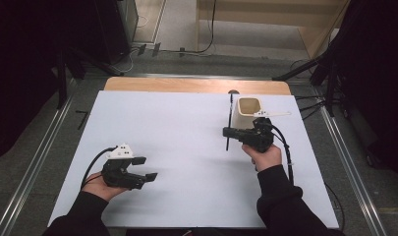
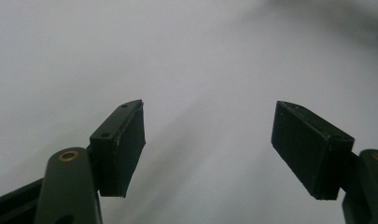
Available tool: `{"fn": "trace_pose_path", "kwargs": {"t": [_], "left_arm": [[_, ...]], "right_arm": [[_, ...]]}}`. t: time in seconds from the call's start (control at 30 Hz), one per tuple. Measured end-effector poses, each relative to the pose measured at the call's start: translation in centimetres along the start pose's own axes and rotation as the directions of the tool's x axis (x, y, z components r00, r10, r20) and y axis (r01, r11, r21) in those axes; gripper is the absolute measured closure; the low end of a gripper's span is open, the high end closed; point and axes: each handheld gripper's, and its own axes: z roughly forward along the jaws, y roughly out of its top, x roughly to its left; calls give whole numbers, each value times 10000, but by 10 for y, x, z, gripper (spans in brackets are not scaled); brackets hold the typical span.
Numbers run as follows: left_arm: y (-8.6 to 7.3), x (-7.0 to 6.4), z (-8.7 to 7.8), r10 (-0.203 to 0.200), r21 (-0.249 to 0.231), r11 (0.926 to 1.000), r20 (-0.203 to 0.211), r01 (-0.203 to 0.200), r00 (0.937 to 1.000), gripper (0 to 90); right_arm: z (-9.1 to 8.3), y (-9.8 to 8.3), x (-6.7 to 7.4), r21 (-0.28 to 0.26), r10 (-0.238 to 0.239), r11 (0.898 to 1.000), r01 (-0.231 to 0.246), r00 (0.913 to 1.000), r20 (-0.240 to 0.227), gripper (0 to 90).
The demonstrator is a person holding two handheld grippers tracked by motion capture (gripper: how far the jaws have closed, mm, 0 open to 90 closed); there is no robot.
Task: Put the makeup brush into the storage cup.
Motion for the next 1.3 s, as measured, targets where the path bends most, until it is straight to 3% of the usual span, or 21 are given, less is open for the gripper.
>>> {"fn": "trace_pose_path", "kwargs": {"t": [0.2, 0.37, 0.57, 0.63, 1.13, 1.3], "left_arm": [[0, 1, 0, -147, -125, 9998, 214, 149, 9997, 255], [0, 2, 0, -157, -2, 9999, 114, 157, 9998, 251], [0, 2, 1, -137, 60, 9999, 93, 136, 9999, 250], [-1, 2, 0, -108, 11, 9999, 113, 107, 9999, 250], [-1, 3, 0, -140, 74, 9999, -62, 140, 9999, 253], [0, 3, 1, -136, 94, 9999, -105, 137, 9999, 254]], "right_arm": [[-11, 12, -9, -206, -90, 9997, 99, 9990, 446, 861], [-17, 19, -16, -349, -63, 9994, 87, 9976, 695, 861], [-20, 26, -21, -385, 113, 9992, -85, 9972, 735, 861], [-23, 31, -24, -229, 381, 9991, -366, 9966, 727, 862], [-41, 48, -40, -569, 737, 9960, -683, 9923, 997, 862], [-43, 51, -40, -560, 604, 9970, -541, 9912, 1180, 862]]}}
